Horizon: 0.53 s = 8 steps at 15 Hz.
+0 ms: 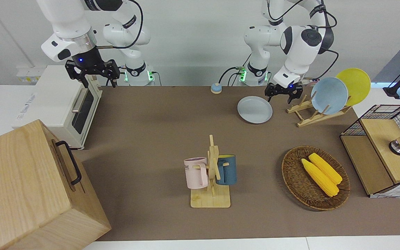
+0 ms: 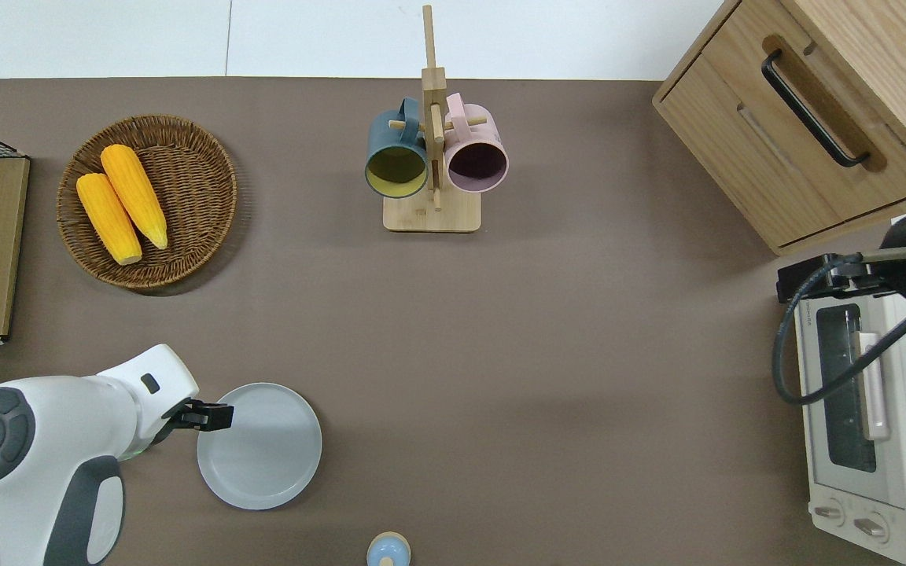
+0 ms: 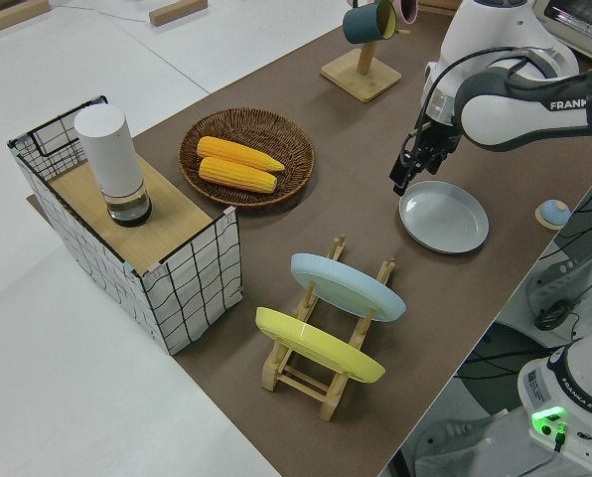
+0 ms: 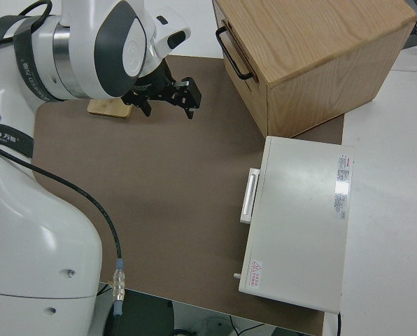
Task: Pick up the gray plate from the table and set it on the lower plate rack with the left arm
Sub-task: 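Lower the left gripper onto the gray plate's rim nearest the robot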
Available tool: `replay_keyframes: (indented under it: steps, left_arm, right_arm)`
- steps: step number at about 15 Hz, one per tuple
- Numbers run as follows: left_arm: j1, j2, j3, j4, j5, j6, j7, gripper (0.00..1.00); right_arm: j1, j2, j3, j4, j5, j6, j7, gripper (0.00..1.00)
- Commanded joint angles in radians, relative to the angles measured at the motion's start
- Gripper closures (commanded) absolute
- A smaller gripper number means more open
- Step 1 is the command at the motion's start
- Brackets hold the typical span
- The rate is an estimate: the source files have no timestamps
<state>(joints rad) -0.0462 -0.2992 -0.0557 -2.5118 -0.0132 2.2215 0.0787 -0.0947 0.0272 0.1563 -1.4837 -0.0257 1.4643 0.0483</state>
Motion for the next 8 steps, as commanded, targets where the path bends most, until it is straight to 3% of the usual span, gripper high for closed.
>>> replay_keyframes:
  steps: [1, 8]
  left_arm:
    - [-0.014, -0.002, 0.005, -0.067, 0.024, 0.075, -0.011, 0.0]
    - [-0.015, 0.069, 0.005, -0.09, 0.024, 0.177, -0.008, 0.0]
  right_arm:
    - [0.007, 0.0, -0.006, 0.006, 0.003, -0.001, 0.004, 0.017]
    - [0.007, 0.0, -0.006, 0.006, 0.003, -0.001, 0.004, 0.017]
